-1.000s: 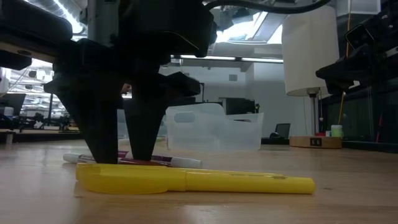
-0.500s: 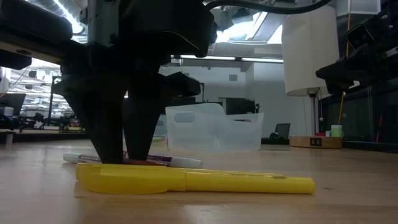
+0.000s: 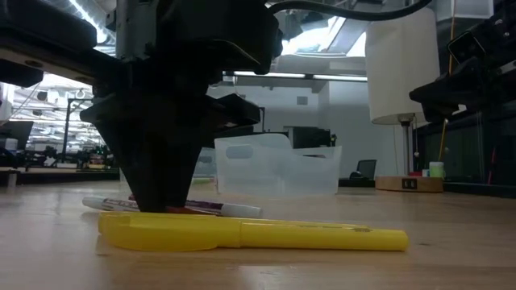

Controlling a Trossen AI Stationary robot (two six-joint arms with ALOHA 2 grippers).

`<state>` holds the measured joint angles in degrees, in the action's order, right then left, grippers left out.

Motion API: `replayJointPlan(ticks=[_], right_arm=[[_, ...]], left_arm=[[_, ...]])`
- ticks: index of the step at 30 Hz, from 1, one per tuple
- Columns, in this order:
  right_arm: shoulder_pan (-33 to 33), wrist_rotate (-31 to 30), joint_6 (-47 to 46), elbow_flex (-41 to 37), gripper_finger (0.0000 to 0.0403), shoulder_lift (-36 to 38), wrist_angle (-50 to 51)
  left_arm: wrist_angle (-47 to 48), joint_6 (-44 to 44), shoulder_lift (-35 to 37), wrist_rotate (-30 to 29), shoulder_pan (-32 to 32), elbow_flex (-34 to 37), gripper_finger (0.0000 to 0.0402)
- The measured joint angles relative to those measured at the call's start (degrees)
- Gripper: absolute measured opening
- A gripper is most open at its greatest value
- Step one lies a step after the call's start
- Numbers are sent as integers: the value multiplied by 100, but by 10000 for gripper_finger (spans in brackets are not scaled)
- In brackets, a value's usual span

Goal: Pick & Place Markers
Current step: Put the brown marker into the transparent bin

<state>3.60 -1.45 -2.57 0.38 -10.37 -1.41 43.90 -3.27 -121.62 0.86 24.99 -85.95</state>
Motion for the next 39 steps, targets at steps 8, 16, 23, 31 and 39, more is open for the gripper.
replayJointPlan(ticks=[8,16,23,31,39], right_arm=[[0,0,0,1,40,0,0],[2,0,0,0,40,0,2],[1,0,0,1,40,0,2],[2,0,0,0,40,0,0],[2,0,0,0,40,0,0]], left_arm=[[5,2,0,4,0,0,31],[28,5,2,4,0,2,31],[71,3,98,7,-13,17,31],[357,34,244,17,-56,28,31],[459,-37,484,-91,-160,26,30]])
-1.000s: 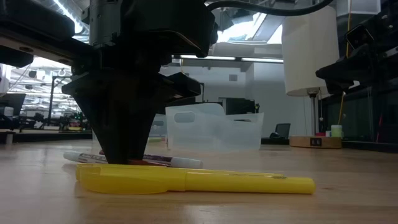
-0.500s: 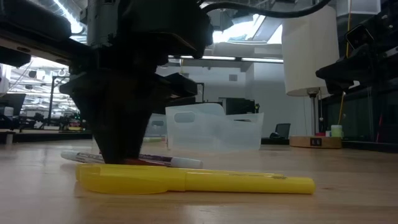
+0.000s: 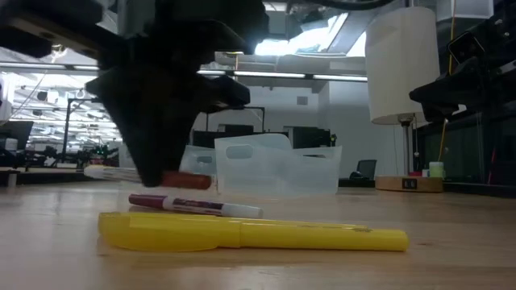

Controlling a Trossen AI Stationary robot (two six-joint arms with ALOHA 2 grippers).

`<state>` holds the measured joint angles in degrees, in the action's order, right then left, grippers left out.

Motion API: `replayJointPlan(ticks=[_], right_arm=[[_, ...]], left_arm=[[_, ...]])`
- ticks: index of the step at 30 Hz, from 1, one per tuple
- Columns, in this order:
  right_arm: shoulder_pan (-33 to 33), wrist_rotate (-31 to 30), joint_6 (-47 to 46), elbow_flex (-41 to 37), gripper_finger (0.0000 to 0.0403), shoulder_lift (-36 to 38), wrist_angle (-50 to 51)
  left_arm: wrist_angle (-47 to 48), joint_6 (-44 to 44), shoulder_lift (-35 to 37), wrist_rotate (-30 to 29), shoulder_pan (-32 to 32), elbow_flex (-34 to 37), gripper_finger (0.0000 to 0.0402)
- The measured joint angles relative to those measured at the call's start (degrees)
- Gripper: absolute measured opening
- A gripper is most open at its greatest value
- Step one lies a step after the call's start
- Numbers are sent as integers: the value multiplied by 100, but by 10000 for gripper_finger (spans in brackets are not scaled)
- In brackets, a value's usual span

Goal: Pick & Place Markers
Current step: Put the brown marker into the transparent bin

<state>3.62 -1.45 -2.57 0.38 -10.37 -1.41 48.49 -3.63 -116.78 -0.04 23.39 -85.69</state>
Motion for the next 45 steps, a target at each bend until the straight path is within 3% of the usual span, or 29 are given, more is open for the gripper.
replayJointPlan(ticks=[13,25,45], right_arm=[[-1,0,0,1,40,0,0],[-2,-1,1,2,40,0,2],[0,0,0,0,40,0,2]], left_arm=[[61,-150,346,-189,-369,53,30],[-131,-122,950,-203,-827,824,29],[-416,-107,2427,-781,-2348,1888,29]])
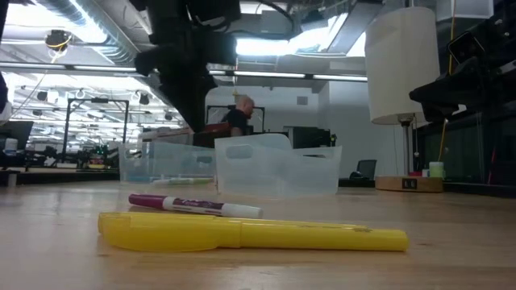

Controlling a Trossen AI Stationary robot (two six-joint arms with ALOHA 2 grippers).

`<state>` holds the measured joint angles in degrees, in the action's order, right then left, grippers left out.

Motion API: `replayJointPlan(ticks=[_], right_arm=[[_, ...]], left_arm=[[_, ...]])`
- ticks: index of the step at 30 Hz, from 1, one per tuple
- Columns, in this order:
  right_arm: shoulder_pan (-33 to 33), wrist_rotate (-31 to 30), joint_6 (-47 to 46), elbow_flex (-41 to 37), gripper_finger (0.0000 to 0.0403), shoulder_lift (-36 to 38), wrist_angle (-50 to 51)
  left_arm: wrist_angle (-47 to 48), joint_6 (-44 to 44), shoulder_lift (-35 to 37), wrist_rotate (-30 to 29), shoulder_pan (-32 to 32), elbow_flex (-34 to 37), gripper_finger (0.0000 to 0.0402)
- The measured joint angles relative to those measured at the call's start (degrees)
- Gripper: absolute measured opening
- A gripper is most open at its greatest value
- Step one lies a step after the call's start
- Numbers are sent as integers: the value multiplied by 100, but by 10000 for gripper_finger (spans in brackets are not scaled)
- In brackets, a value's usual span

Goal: Pick & Place Markers
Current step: Put the brown marker into the transparent bin

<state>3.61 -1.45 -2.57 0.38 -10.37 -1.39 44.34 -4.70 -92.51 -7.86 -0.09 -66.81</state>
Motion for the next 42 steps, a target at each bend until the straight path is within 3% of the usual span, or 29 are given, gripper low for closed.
replayJointPlan(ticks=[24,42], right_arm=[[-2,0,0,0,40,0,-2],[-1,0,0,1,40,0,0]], left_arm=[[-302,-940,842,300,-2422,188,29],[-298,290,748,649,-4066,188,30]])
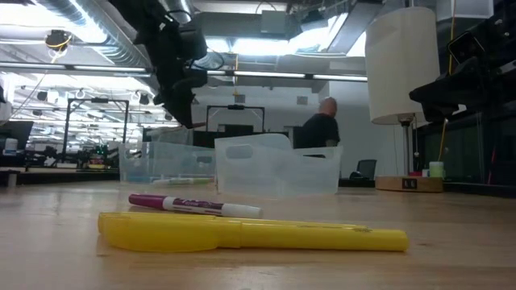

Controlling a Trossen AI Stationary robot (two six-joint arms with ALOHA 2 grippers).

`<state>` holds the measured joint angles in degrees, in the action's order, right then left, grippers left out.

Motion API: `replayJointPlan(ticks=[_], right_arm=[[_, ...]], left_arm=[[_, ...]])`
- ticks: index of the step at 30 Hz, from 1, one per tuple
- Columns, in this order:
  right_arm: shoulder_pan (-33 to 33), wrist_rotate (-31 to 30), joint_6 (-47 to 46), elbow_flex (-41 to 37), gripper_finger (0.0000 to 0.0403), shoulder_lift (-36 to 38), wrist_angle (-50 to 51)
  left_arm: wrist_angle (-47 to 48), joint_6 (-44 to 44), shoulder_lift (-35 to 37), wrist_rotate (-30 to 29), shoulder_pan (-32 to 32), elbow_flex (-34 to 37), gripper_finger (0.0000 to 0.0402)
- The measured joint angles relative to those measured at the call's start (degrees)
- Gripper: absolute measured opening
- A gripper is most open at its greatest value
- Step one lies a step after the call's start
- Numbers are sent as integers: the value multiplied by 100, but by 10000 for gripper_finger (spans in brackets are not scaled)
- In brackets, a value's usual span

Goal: Pick & Place Markers
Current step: Put the brown marker into the transparent bin

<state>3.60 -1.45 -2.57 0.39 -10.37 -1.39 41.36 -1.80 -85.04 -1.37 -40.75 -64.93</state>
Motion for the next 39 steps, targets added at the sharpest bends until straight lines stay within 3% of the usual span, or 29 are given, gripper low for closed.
replayJointPlan(ticks=[28,39], right_arm=[[1,0,0,-1,40,0,0],[1,0,0,-1,40,0,-2]], left_arm=[[-92,679,-909,240,-264,-2,37],[-81,799,-910,-152,-241,-2,66]])
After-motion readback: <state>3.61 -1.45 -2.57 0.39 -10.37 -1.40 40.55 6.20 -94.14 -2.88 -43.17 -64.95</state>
